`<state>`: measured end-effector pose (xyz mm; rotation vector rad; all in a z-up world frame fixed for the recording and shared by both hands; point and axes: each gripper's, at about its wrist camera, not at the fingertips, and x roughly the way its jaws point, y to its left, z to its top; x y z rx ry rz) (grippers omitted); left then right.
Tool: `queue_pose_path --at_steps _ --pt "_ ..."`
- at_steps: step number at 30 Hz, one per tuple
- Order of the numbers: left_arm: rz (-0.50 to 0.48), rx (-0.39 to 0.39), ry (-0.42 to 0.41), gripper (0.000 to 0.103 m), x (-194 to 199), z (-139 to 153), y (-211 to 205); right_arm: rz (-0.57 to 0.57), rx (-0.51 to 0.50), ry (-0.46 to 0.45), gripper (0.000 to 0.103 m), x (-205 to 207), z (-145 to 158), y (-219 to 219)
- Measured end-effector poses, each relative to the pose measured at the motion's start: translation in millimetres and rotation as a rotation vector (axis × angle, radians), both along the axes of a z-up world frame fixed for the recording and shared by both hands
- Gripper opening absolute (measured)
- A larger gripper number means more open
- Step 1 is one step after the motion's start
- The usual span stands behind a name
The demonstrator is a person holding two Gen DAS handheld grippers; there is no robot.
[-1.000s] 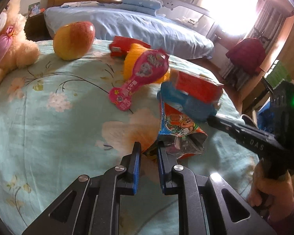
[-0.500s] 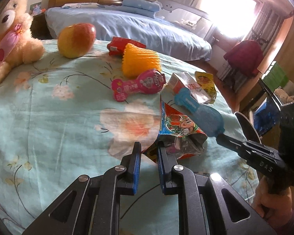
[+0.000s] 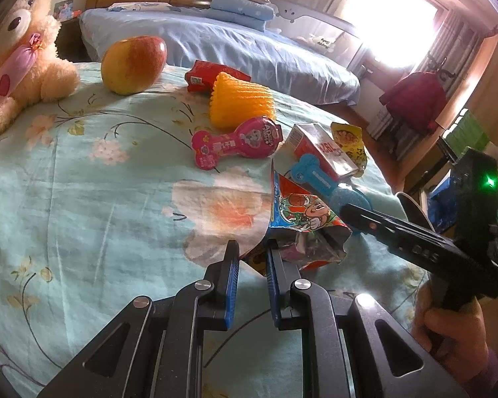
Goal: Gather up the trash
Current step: 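Grasp the blue plastic item with the right tool while the left tool grasps the cartoon snack bag, then carry the blue item with the right tool while the left tool carries the snack bag to the bin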
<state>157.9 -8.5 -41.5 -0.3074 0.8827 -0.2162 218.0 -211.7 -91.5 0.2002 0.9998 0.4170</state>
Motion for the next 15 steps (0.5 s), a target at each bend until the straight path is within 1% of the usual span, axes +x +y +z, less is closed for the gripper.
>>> queue_pose_path --at_steps 1,5,8,15 --pt "-0.002 -0.001 0.0 0.014 0.0 0.2 -1.0 0.001 -0.004 0.004 0.025 0.8 -1.1 0.7" --pt "-0.02 -0.004 -0.004 0.014 -0.3 1.8 -9.7 0.012 -0.003 -0.016 0.014 -10.3 4.9 -0.3" --pt "-0.046 -0.01 -0.009 0.014 -1.1 3.7 -22.3 0.002 0.004 -0.025 0.014 -23.0 9.0 -8.2" --pt "-0.116 -0.013 -0.023 0.014 0.1 9.2 -56.9 -0.075 0.042 -0.03 0.014 -50.3 17.9 -45.6"
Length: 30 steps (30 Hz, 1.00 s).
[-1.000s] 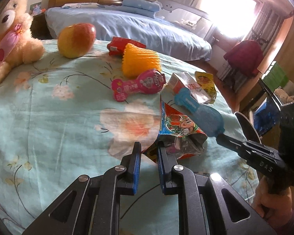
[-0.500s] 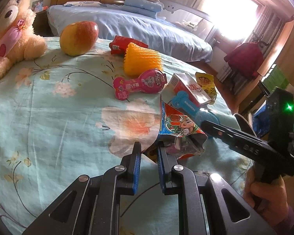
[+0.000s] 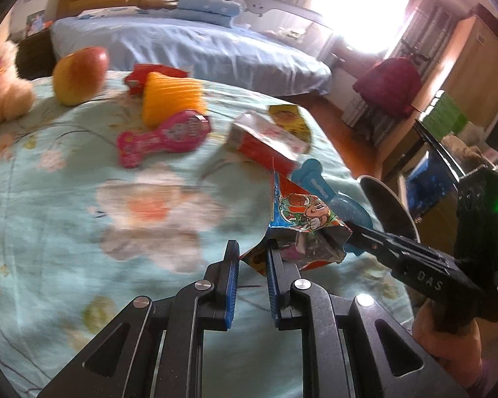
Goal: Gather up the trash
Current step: 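Carry the blue item with the right tool while the left tool carries the snack bag to the bin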
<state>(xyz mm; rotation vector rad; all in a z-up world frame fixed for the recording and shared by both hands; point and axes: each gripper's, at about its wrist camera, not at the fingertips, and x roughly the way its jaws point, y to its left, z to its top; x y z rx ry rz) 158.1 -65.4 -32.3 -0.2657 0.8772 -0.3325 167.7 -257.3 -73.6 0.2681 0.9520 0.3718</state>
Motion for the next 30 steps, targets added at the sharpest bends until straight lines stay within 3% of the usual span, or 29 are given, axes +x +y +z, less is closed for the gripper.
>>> queue_pose_path --at_steps 15,30 --pt "-0.132 0.017 -0.01 0.014 23.9 -0.5 -85.2 -0.198 -0.008 -0.017 0.014 -40.4 11.0 -88.9" --pt "-0.2 0.047 -0.01 0.014 55.6 -7.3 -152.0 -0.329 -0.022 -0.006 0.014 -46.1 2.9 -147.2"
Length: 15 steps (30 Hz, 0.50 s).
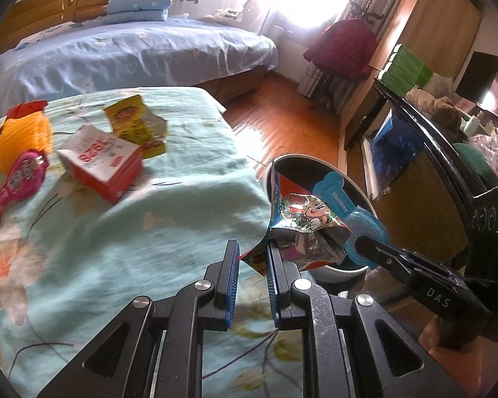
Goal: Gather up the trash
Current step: 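Carry the blue item with the right tool while the left tool carries the snack bag to the bin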
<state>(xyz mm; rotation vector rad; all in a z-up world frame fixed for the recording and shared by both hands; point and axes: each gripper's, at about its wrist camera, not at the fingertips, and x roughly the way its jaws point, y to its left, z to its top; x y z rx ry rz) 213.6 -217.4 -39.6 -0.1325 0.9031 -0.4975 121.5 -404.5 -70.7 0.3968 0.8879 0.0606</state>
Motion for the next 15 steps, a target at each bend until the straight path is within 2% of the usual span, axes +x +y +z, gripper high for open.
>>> queue_pose_path --at_steps 15 --pt "-0.032 0.029 0.012 0.014 32.8 -10.4 -48.1 -0.062 -0.02 0.019 0.014 9.6 -9.4 -32.8"
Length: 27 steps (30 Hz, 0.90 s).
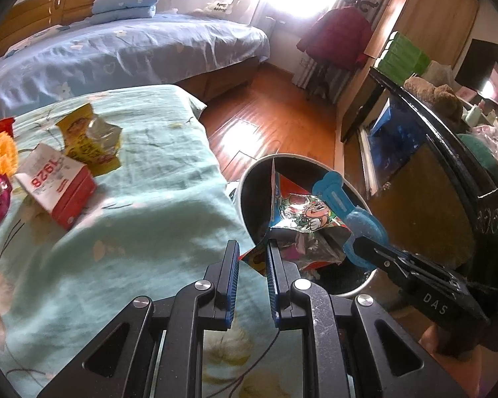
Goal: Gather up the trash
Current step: 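Carry the blue item with the right tool while the left tool carries the snack bag to the bin, then open the right tool over the bin while the left tool drops the snack bag in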
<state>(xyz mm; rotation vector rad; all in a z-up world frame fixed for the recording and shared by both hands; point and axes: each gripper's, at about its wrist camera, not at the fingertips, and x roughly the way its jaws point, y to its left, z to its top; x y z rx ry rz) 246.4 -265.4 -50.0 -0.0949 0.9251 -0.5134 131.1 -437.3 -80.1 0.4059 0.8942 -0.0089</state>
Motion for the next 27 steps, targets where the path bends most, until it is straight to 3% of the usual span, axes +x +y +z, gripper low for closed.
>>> queue_pose_path --at_steps 27 --pt "-0.037 0.041 0.017 0.015 34.4 -10.9 -42.2 -0.051 -0.001 0.058 0.014 25.6 -15.1 -29.5"
